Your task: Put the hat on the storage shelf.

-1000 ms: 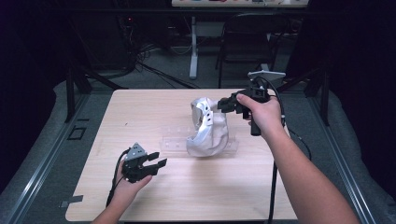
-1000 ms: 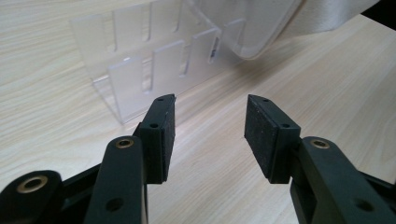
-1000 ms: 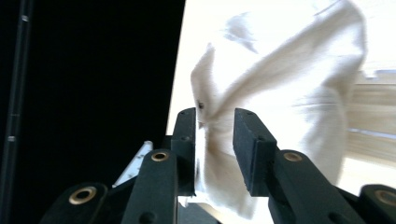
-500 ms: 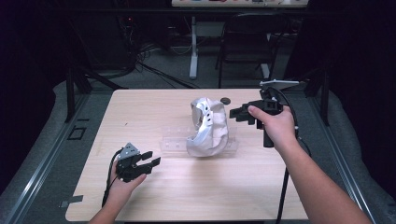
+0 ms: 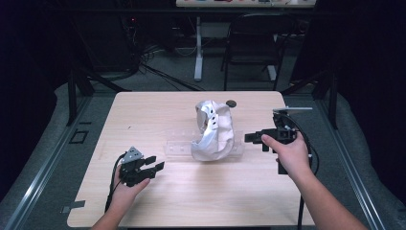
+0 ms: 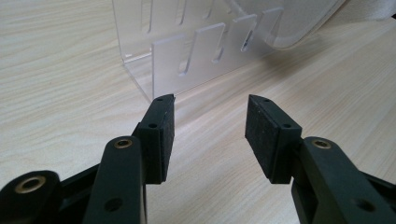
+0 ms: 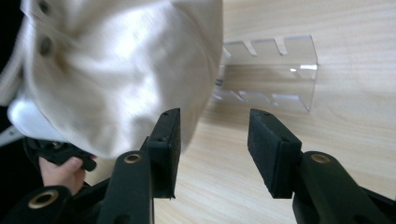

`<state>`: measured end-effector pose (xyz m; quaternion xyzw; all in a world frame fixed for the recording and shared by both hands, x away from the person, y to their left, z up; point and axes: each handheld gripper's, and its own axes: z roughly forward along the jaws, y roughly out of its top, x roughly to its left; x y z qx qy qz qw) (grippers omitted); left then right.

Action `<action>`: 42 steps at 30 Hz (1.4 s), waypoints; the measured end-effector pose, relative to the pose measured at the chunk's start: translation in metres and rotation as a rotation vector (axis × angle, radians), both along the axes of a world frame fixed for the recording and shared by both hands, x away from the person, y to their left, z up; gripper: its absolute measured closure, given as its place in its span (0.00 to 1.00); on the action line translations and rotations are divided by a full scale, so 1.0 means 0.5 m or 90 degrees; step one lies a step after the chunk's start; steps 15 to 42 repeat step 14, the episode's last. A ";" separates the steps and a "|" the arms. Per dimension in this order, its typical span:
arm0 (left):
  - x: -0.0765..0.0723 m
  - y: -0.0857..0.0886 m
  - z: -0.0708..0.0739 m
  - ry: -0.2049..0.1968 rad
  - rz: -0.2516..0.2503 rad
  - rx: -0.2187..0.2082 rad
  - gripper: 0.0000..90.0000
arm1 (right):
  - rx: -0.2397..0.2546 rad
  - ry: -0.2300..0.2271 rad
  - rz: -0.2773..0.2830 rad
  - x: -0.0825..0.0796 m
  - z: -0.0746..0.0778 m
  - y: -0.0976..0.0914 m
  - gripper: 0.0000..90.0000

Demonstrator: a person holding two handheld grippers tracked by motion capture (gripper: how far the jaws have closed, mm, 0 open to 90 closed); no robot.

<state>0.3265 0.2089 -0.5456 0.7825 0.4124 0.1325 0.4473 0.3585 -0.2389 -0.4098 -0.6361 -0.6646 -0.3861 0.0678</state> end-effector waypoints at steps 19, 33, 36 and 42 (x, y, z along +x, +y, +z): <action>0.003 0.001 -0.005 -0.008 -0.003 0.006 0.57 | -0.122 -0.111 -0.003 -0.057 -0.123 -0.007 0.54; 0.003 0.001 -0.005 -0.008 -0.003 0.006 0.57 | -0.122 -0.111 -0.003 -0.057 -0.123 -0.007 0.54; 0.003 0.001 -0.005 -0.008 -0.003 0.006 0.57 | -0.122 -0.111 -0.003 -0.057 -0.123 -0.007 0.54; 0.003 0.001 -0.005 -0.008 -0.003 0.006 0.57 | -0.122 -0.111 -0.003 -0.057 -0.123 -0.007 0.54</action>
